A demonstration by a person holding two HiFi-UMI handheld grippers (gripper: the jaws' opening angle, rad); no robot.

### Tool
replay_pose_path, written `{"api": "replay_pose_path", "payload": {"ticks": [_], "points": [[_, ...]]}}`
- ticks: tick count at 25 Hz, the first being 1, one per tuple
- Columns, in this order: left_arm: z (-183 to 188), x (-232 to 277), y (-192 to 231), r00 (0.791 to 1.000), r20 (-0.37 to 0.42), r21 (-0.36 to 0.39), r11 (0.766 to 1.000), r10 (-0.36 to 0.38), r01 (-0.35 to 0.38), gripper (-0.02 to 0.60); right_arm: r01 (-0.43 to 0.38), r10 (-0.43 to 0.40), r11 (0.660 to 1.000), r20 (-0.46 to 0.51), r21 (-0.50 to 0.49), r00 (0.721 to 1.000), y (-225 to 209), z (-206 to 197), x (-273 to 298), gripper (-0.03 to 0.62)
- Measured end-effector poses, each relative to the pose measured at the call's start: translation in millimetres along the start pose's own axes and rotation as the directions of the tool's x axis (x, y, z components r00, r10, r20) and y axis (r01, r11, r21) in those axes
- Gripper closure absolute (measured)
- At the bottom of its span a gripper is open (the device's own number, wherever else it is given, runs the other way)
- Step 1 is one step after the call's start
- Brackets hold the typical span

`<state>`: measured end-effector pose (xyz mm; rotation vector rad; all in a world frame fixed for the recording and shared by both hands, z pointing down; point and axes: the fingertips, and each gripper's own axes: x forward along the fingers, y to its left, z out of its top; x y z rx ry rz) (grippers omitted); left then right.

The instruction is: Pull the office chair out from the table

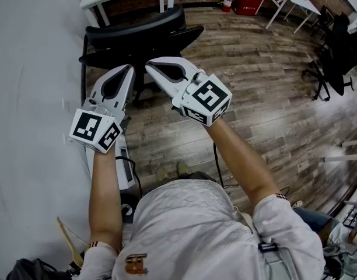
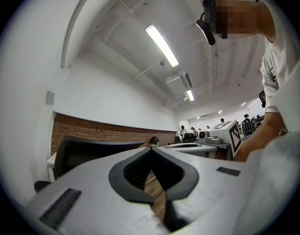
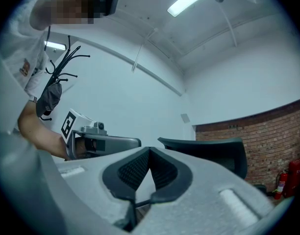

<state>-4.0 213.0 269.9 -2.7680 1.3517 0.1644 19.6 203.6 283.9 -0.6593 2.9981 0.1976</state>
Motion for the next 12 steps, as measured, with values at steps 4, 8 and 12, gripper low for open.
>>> {"api": "replay_pose_path", "payload": {"ticks": [4, 8, 12], "points": [[-1.3, 3.3, -1.3, 1.0, 0.0, -0.004, 1.0, -0.009, 0.009, 0.581, 0.004, -0.004, 1.0, -0.003, -0.005, 1.0, -3.1, 0.3, -1.6, 0.594], [-1.6, 3.5, -1.2, 1.0, 0.001, -0.009, 1.0, -0.012, 0.012, 0.581, 0.007, -0.007, 1.0, -0.007, -0.002, 1.0, -4.4, -0.5, -2.9, 0.594], [-0.7, 4.5, -2.8, 1.0, 0.002, -0.009, 1.0, -0.014, 0.014, 0.581, 0.007, -0.007, 1.0, -0.013, -0.001, 1.0, -4.8, -2.3, -4.7, 0.594]]}}
